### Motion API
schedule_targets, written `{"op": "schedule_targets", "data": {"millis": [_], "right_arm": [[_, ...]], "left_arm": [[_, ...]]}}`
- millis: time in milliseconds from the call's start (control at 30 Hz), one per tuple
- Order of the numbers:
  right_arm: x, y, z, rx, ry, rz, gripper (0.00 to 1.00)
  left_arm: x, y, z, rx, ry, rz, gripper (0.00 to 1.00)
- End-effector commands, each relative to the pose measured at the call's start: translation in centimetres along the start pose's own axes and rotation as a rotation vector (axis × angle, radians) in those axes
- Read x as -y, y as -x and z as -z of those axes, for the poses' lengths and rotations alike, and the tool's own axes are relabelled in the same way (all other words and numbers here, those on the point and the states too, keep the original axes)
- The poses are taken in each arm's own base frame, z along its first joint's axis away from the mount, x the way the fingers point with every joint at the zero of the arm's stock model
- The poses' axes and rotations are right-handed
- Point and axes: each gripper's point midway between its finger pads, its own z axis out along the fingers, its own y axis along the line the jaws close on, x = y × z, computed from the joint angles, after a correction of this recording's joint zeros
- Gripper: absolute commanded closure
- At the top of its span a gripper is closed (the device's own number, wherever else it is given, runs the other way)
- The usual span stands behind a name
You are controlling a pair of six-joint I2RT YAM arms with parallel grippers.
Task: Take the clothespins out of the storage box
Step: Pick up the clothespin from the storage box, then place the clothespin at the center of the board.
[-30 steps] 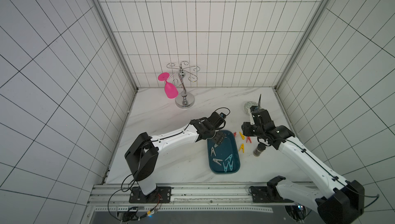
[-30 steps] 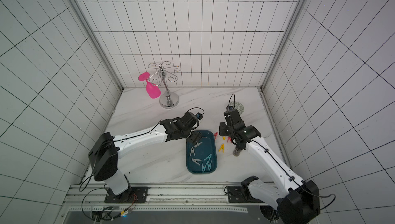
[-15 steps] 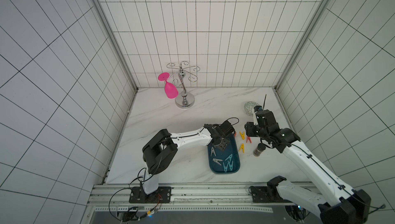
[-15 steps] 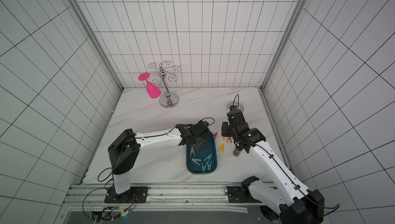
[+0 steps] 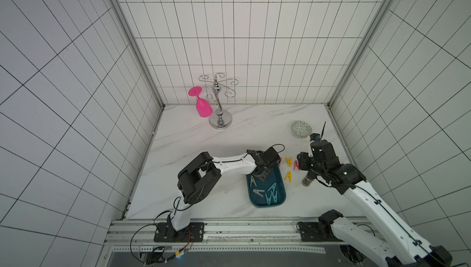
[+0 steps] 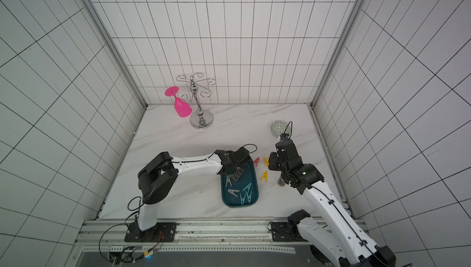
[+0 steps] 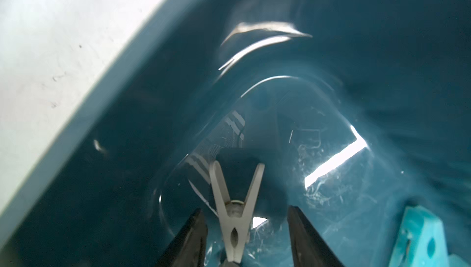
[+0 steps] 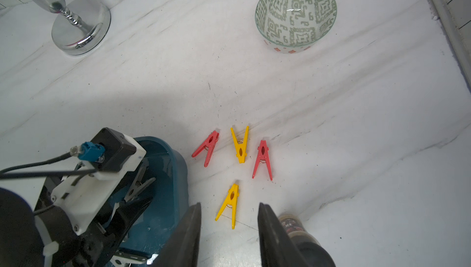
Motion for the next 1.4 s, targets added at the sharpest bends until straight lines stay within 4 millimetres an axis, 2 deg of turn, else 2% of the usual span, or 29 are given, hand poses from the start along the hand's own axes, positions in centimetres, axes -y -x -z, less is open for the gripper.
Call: {"op": "schedule_targets", "data": {"millis": [0, 233, 533, 667, 900, 1000, 1133, 1233, 1367], "right_arm": [[0.6, -0.4, -0.1, -0.007, -0.024, -0.008, 0.6], [0.4, 0.2, 0.1, -0.005, -0.021, 0.025, 0.61], [0.2, 0.2, -0.3, -0.022, -0.021, 0.064, 0.61], [0.1, 0.2, -0.7, -0.038, -0.025, 0.087, 0.61], [-0.2, 0.4, -0.7, -0.04, -0.016, 0.09, 0.61], [-0.4, 0.6, -0.7, -0.041, -0.01, 0.084, 0.61], [-0.6, 0.7, -0.6, -0.039, -0.002, 0.057, 0.61], [-0.6, 0.9, -0.4, -0.032, 0.001, 0.035, 0.61], [-0.4, 1.0, 0.0, -0.026, -0.008, 0.017, 0.6]], "left_arm": [[0.2, 0.8, -0.7, 0.016, 0.005, -0.015, 0.52], [0.2, 1.1, -0.3, 0.027, 0.006, -0.037, 0.65], [-0.3, 2.3, 2.1, 0.102, 0.018, -0.081, 0.75], [-0.1, 2.9, 3.6, 0.135, -0.007, -0.095, 0.79], [-0.1, 4.6, 7.9, 0.225, -0.034, -0.138, 0.79], [-1.2, 4.8, 8.8, 0.239, -0.034, -0.122, 0.79], [-3.9, 5.9, 9.1, 0.25, -0.018, -0.074, 0.79], [-5.2, 7.6, 9.5, 0.26, -0.036, -0.044, 0.79], [-5.4, 10.3, 9.7, 0.29, -0.078, -0.049, 0.79]]}}
